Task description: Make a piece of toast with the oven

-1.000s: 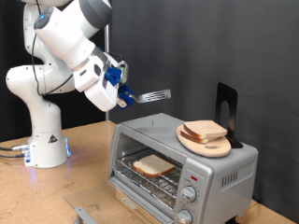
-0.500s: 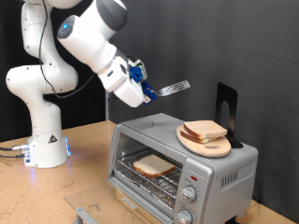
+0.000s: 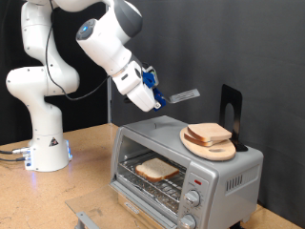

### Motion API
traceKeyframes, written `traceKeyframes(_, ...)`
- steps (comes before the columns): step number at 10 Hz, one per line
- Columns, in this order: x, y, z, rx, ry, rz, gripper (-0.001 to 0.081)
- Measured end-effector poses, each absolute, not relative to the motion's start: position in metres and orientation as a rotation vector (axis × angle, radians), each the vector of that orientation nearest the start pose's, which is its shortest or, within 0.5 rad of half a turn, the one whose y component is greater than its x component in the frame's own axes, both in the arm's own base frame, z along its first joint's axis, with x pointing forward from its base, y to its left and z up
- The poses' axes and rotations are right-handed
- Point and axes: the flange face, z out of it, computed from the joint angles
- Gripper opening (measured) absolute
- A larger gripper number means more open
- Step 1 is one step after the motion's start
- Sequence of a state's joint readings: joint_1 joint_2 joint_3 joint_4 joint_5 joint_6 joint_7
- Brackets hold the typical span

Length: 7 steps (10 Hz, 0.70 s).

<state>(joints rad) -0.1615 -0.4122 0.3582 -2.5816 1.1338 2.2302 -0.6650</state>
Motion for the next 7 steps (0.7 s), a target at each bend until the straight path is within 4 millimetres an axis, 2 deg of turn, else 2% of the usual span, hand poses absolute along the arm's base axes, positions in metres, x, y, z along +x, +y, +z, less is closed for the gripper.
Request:
traceKeyframes(4,0.407,0.122,0.378,-2.439,-0.160,-0.263,0.0393)
traceKeyframes(7,0.403,0.132,0.366,-2.477,-0.147,-0.227,0.0393)
